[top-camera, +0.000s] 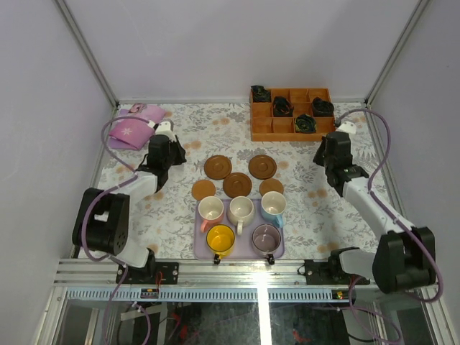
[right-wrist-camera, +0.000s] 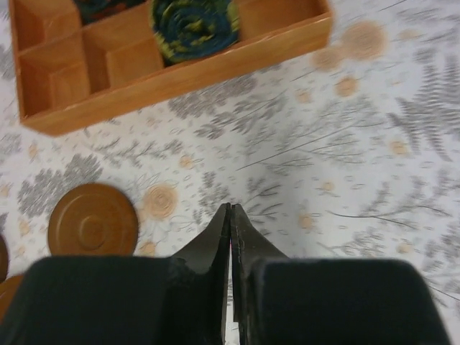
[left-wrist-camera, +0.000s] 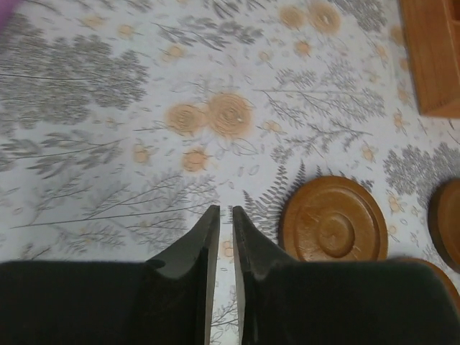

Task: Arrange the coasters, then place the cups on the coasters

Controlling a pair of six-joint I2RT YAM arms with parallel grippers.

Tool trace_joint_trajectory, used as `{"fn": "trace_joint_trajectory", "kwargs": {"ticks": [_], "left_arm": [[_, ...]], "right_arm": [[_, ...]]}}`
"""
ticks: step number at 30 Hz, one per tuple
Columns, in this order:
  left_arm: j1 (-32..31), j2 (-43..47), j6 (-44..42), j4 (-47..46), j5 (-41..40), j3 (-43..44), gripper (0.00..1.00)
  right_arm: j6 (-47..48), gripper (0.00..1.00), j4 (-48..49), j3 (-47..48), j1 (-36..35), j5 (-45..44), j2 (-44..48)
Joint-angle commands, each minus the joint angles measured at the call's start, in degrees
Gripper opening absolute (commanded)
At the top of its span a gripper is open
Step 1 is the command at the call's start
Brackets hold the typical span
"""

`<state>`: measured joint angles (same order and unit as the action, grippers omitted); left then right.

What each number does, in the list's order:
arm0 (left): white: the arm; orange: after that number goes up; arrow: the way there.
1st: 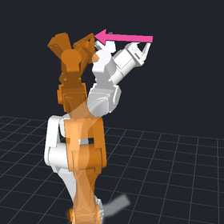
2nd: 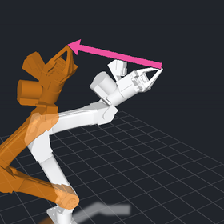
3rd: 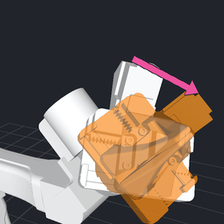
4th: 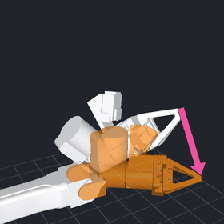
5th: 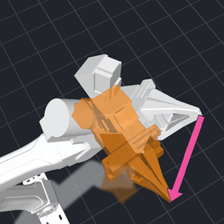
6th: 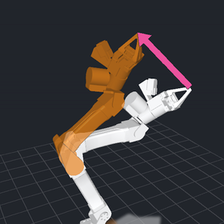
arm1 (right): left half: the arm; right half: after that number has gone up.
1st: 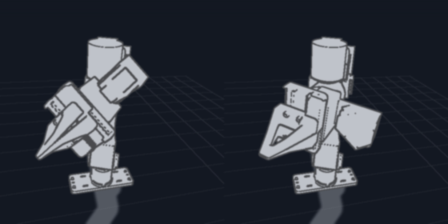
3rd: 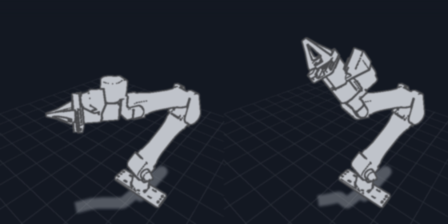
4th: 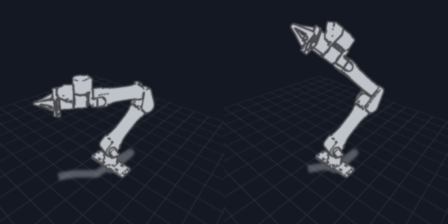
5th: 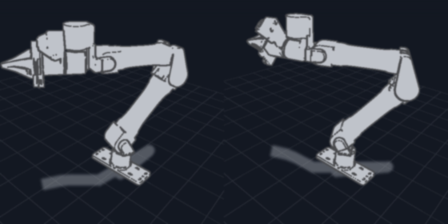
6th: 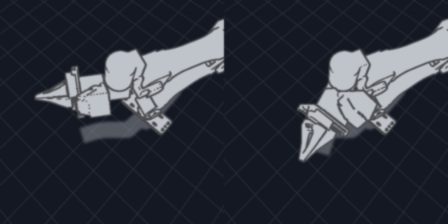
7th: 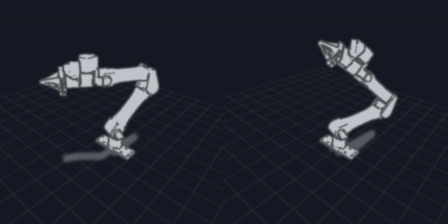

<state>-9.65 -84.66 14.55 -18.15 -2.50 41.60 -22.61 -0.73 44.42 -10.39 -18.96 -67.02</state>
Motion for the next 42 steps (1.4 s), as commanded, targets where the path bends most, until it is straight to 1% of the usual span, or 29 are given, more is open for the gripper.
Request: {"fn": "trace_joint_trajectory", "kwargs": {"ticks": [1,2,3,10,15,22,27,35,42], "left_arm": [[0.1,-4.4,1.3,-3.6,10.8,3.7,0.05],[0.1,-5.5,1.1,-3.1,12.2,4.6,0.01],[0.1,-6.6,1.1,-2.6,13.7,5.4,0.00],[-1.1,-10.4,1.5,-2.3,19.1,7.4,0.00],[-2.6,-13.5,2.0,-1.9,22.5,8.9,0.00],[-5.4,-16.7,2.8,-0.9,26.4,10.9,0.00],[-7.1,-18.8,2.7,0.1,26.6,12.0,0.00],[-7.4,-22.0,3.6,1.3,27.7,14.3,0.00],[-7.4,-24.6,3.2,6.8,21.8,17.1,0.00]], "right_arm": [[0.3,0.00,2.6,5.7,-0.3,13.2,-7.1],[0.1,0.00,3.3,5.7,-0.4,14.5,-8.4],[0.0,0.00,4.0,5.7,-0.7,15.6,-9.5],[1.5,0.00,4.9,7.7,-5.6,18.7,-17.9],[-0.4,0.00,7.6,8.4,-6.8,25.5,-23.7],[-2.7,0.00,11.8,8.7,-8.2,32.5,-27.8],[-2.4,0.00,12.7,10.3,-9.1,34.5,-30.4],[-2.8,0.00,13.0,16.8,-9.5,38.0,-37.5],[-4.0,0.00,11.7,20.8,-9.9,39.4,-43.5]]}}
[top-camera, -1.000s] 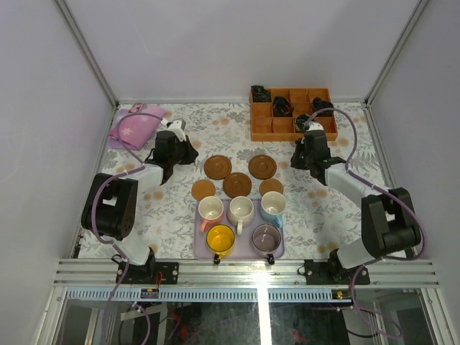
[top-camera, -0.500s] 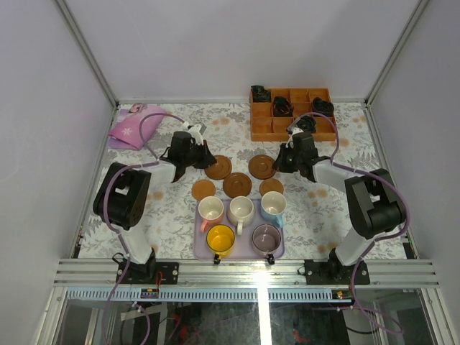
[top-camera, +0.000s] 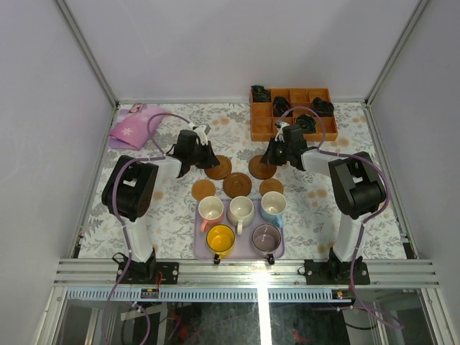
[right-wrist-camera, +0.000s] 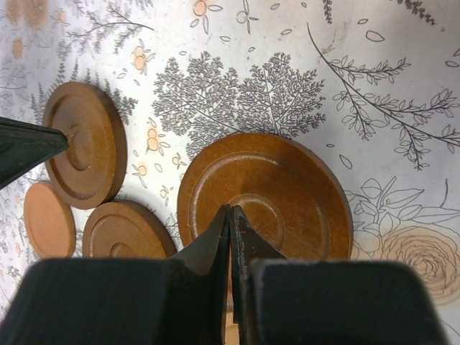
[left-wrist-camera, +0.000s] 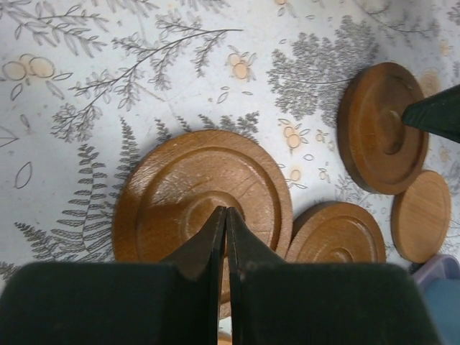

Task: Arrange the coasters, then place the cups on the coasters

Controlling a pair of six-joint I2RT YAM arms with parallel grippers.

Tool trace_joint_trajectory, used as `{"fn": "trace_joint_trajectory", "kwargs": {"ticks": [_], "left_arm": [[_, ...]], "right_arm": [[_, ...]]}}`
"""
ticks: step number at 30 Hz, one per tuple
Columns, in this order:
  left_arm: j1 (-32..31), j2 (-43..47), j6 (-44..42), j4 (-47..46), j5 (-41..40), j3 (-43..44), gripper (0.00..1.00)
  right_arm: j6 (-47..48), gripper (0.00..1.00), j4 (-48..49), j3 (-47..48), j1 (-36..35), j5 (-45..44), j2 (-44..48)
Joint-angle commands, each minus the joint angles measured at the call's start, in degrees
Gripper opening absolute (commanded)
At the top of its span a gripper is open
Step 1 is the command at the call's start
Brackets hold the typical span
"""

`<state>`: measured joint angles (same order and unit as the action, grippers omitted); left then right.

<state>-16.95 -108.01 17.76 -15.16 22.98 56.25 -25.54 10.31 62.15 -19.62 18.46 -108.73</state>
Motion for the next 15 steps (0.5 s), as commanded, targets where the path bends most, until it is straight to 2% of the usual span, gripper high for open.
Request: {"fn": "trace_joint_trajectory", "kwargs": {"ticks": [1,8,15], "left_arm": [[-0.1,-1.5,-0.1,4.6,-4.7,2.9,0.00],[0.0,-2.4,0.4,8.1,-7.3,4.5,0.00],[1.7,-4.0,0.8,13.8,-12.1,7.7,0.00]], "right_arm": [[-1.0,0.00,0.0,3.4,-0.7,1.8,-2.3],[-1.2,0.00,-2.7,2.1,-0.7,-2.1,-2.3],[-1.1,0.00,-11.6,4.4,-0.6,-16.1,-2.4]]}}
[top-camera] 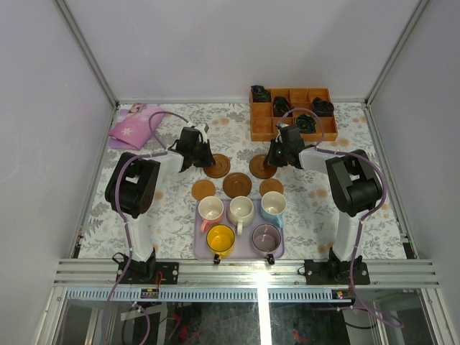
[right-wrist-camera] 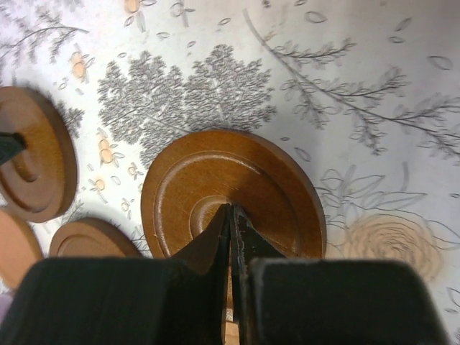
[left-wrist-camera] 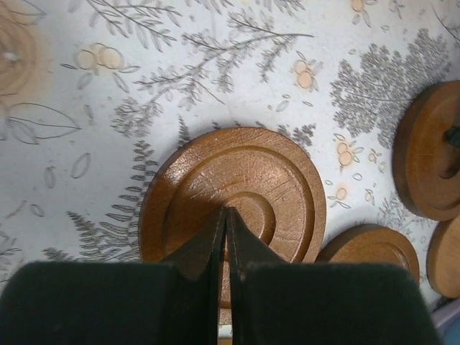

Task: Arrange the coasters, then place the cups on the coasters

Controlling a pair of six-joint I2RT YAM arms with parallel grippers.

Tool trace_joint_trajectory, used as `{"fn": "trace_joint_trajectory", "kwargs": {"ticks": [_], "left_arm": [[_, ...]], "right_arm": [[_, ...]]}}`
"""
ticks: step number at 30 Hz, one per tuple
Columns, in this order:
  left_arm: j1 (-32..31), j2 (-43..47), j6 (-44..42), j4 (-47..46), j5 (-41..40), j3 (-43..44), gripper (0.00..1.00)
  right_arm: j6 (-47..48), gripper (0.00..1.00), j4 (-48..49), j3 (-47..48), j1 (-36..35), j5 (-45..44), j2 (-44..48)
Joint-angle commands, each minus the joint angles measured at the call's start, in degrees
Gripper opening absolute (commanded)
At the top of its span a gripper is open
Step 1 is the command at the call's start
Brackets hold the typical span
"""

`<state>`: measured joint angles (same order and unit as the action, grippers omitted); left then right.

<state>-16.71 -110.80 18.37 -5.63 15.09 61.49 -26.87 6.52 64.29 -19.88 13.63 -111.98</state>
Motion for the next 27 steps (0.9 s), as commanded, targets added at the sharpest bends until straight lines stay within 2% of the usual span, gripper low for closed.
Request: {"fn": "trace_joint_trajectory", "kwargs": {"ticks": [1,10,17,21,27], "left_arm": [[1.9,-1.2,0.3,4.7,-4.7,2.7,0.00],[7.8,-0.1,1.1,6.5,-9.6,2.5,0.00],[10.2,0.0,2.0,6.6,-8.4,2.9,0.01],[10.4,0.6,2.4,7.0,-9.5,2.5,0.02],[10.4,3.8,2.1,4.6,-7.1,0.8,0.08]], "right_arm": [[0.1,0.00,-9.2,2.8,-0.3,-13.0,0.6],[-0.9,0.00,-14.4,3.5,3.4,-22.4,-0.4],[-3.3,0.00,-14.4,-0.3,9.1,-23.8,2.5],[-3.4,0.00,-15.1,-1.8,9.6,-25.0,4.5],[-1.5,0.00,-12.6,-3.5,9.7,-21.4,7.7]]}}
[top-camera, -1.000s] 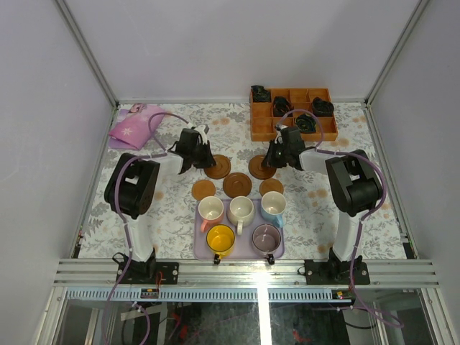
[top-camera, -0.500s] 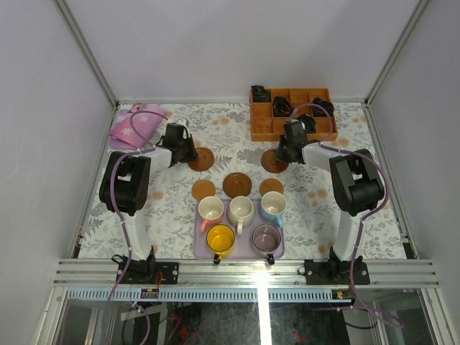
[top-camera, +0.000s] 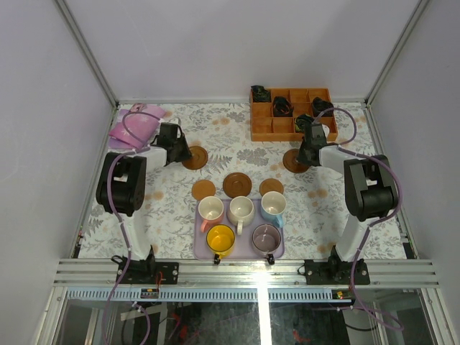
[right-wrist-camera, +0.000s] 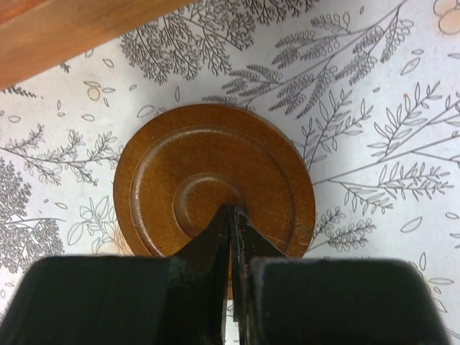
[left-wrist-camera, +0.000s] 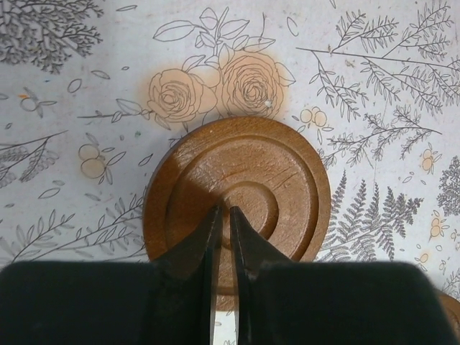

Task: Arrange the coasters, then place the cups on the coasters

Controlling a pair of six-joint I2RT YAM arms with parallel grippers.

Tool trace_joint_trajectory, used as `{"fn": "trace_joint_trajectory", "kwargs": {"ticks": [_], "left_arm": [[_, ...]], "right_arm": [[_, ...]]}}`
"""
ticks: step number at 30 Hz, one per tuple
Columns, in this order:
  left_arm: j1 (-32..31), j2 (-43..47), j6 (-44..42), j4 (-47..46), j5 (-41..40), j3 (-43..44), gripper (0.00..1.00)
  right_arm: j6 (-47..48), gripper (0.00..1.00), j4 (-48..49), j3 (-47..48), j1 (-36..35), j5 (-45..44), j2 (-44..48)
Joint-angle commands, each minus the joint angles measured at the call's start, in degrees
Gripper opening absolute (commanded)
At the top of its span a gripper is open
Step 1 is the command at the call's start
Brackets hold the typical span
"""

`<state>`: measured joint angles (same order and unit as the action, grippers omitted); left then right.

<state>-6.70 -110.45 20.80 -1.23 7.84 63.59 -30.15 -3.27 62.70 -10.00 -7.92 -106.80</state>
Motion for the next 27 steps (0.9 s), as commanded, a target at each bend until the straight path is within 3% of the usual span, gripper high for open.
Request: {"fn": "trace_joint_trajectory", "kwargs": {"ticks": [1,9,16,20,22,27], "left_arm": [[0.4,4.5,-0.5,-0.7,0.7,-1.9,0.09],[-0.6,19.4,-1.5,-9.1,-0.4,-11.6,0.11],[-4.5,24.1,-2.0,-6.1,-1.6,-17.1,0.12],[-8.5,23.4,-1.7,-2.1,-1.9,-17.8,0.07],[-10.2,23.3,-0.8,-1.0,-2.0,-18.7,0.00],[-12.9,24.1,1.1,1.7,-1.9,-20.7,0.00]], "right_arm": [[2.4,0.00,-2.1,-1.9,-0.3,1.3,3.4],[6.6,0.05,1.3,-4.4,-2.7,4.0,12.0],[7.5,0.13,0.7,-6.8,-7.8,5.7,16.9],[7.0,0.00,0.7,-9.1,-9.5,8.2,17.6],[6.6,0.00,0.8,-10.4,-10.0,9.3,17.6],[6.6,0.00,1.1,-12.4,-10.8,13.4,17.0]]}}
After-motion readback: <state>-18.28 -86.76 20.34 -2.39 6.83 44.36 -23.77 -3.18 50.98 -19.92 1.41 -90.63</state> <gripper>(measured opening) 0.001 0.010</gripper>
